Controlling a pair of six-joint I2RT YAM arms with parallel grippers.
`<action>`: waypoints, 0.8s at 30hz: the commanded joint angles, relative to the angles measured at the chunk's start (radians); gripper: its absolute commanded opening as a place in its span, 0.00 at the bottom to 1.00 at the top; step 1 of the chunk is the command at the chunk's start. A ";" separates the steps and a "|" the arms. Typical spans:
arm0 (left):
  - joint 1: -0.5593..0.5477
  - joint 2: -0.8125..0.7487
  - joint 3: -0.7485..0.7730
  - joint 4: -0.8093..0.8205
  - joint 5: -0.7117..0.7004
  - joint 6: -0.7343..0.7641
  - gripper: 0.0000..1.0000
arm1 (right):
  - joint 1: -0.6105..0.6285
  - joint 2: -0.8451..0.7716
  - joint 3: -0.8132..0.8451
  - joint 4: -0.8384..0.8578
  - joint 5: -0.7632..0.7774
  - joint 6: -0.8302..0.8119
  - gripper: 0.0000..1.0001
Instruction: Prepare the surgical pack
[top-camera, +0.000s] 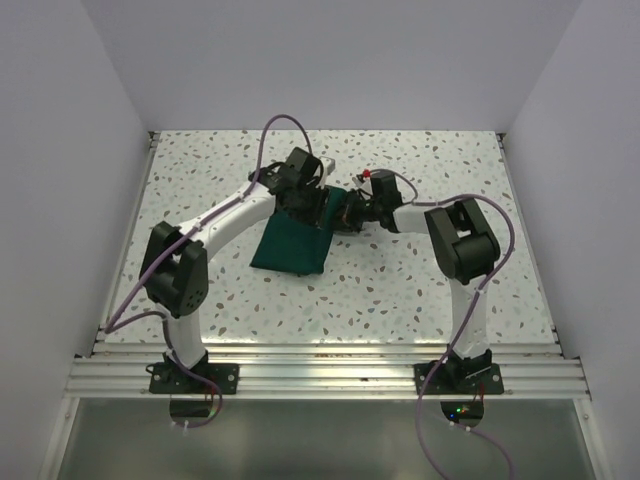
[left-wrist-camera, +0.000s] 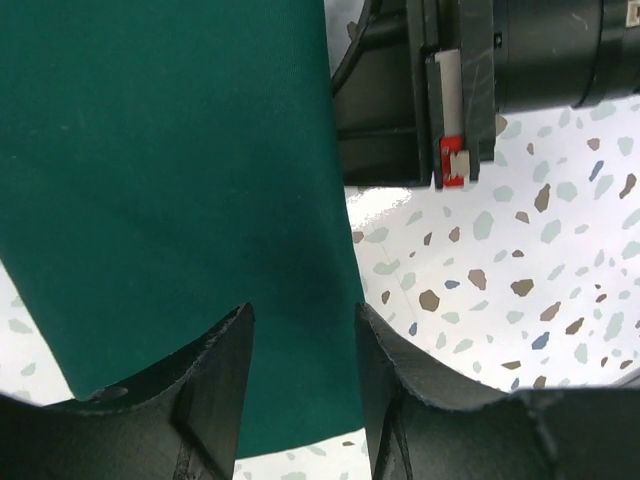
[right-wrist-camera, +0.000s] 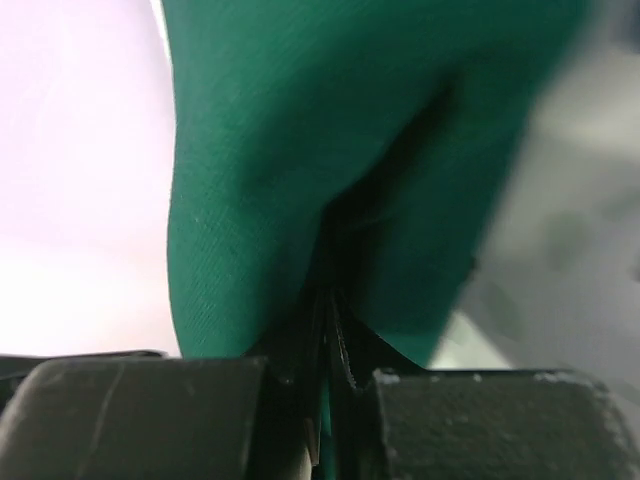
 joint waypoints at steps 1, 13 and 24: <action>-0.003 0.037 0.048 -0.002 0.018 0.009 0.48 | 0.022 0.007 0.004 0.139 -0.024 0.062 0.05; 0.002 0.051 0.000 0.006 0.017 0.006 0.47 | 0.053 0.145 -0.076 0.509 0.019 0.338 0.04; 0.020 0.004 -0.059 0.060 0.073 0.007 0.37 | -0.136 -0.154 0.017 -0.322 0.041 -0.237 0.06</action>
